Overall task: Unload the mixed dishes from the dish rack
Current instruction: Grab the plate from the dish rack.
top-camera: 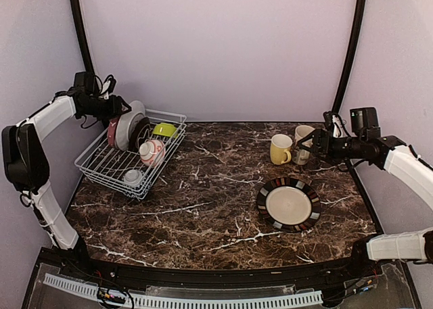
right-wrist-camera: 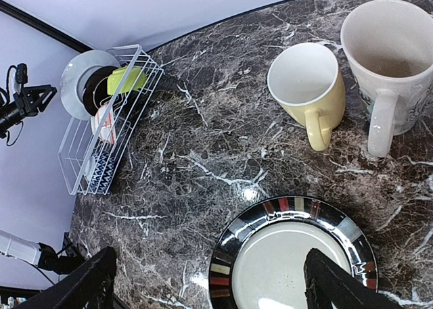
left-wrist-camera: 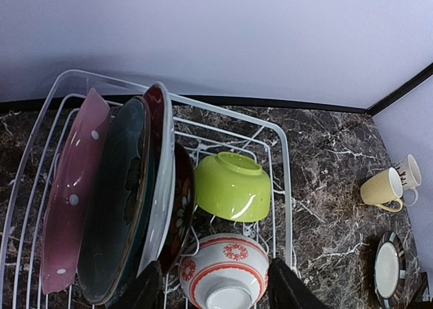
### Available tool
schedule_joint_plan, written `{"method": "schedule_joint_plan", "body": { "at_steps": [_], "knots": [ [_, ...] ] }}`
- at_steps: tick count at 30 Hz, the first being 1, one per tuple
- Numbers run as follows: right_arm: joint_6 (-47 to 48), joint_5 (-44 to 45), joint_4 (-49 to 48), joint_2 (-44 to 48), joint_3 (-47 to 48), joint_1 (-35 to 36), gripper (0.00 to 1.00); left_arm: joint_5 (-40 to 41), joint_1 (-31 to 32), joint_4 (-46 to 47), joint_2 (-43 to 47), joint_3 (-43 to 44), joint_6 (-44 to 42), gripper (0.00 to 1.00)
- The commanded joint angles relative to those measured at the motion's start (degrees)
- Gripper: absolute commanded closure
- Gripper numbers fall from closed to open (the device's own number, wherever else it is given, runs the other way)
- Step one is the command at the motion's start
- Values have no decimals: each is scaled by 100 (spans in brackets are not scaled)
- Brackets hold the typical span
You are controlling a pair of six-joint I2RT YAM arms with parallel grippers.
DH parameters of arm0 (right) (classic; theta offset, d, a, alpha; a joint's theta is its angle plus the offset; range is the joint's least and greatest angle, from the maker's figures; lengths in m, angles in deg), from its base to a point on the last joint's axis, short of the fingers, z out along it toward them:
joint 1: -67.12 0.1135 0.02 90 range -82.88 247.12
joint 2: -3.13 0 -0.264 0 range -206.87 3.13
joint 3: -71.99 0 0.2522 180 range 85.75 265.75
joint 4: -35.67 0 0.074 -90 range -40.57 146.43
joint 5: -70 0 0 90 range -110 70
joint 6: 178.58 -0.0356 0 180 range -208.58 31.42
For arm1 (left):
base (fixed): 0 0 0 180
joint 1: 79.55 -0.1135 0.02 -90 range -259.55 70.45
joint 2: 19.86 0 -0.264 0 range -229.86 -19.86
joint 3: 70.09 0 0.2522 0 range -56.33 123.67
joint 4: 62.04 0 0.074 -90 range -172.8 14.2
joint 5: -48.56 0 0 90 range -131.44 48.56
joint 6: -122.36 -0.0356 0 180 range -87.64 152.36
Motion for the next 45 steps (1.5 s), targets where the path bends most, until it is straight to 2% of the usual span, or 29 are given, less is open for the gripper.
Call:
{"method": "schedule_joint_plan", "body": {
  "at_steps": [1,15,17,20,22,31,37,39,42,45],
  "knots": [
    [-26,45,-132,-26,151,53,7,168,-1,-306,-33,124,-146,49],
    [-25,54,-149,52,5,53,6,657,2,-118,265,-93,-406,41],
    [-17,63,-155,57,-13,56,6,714,-4,-104,240,-115,-399,43],
    [-21,58,-166,57,-41,53,6,592,-5,-94,131,-111,-329,54],
    [-21,47,-179,41,-55,53,6,452,-6,-93,5,-85,-260,57],
    [-25,36,-208,36,-75,53,6,323,-5,-153,-219,-31,-304,67],
    [-40,19,-237,30,-108,53,5,345,-2,-258,-327,35,-360,68],
    [-37,19,-246,28,-120,53,5,344,-4,-264,-322,50,-365,62],
    [-38,19,-248,34,-130,52,5,321,-5,-244,-277,43,-370,58],
    [-41,26,-246,38,-134,53,5,231,1,-184,-288,5,-354,72]
  ]
}}
